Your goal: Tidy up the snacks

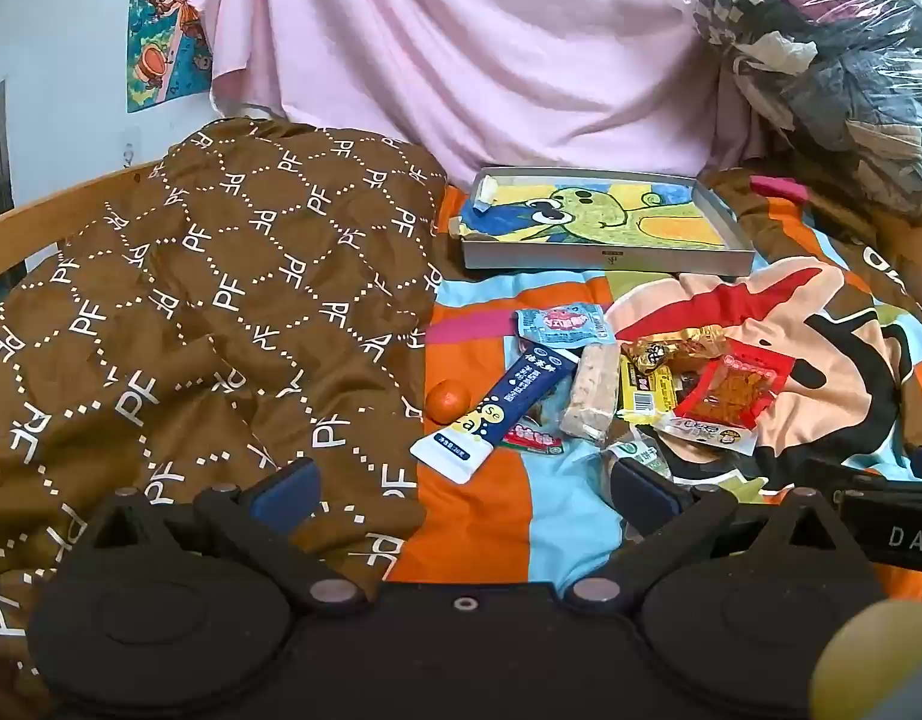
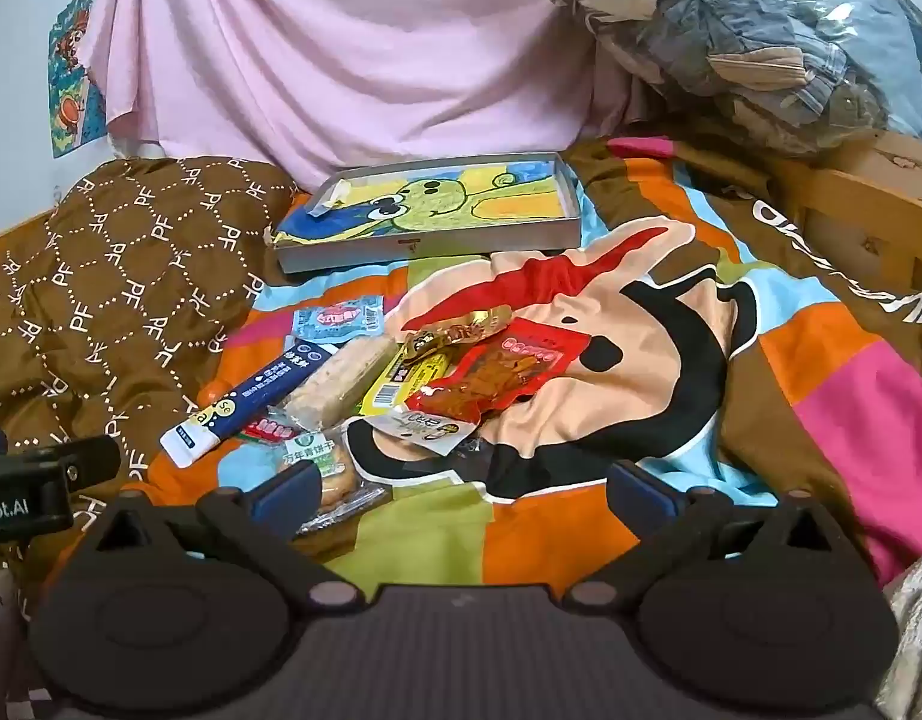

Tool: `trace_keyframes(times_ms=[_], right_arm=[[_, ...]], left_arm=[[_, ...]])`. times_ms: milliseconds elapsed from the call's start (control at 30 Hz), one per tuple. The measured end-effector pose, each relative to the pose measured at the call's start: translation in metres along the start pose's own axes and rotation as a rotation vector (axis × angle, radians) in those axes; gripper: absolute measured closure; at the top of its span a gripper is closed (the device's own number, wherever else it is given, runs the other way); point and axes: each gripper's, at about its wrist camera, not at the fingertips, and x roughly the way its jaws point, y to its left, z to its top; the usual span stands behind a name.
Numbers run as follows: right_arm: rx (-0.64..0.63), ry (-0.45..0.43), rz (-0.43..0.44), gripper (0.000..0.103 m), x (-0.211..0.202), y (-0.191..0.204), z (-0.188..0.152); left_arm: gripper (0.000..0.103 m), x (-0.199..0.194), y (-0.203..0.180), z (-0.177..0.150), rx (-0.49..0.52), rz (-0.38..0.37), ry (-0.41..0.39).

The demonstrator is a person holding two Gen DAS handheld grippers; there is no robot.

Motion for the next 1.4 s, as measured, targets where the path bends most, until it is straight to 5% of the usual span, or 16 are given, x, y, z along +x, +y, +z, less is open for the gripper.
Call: trace_keyframes(times_ms=[1400], right_arm=[[0.002, 0.001, -0.008, 0.0, 0.0, -0.0009, 0.0001]], left_arm=[[0.001, 0.004, -0.0013, -0.0057, 0.007, 0.01, 0.028]])
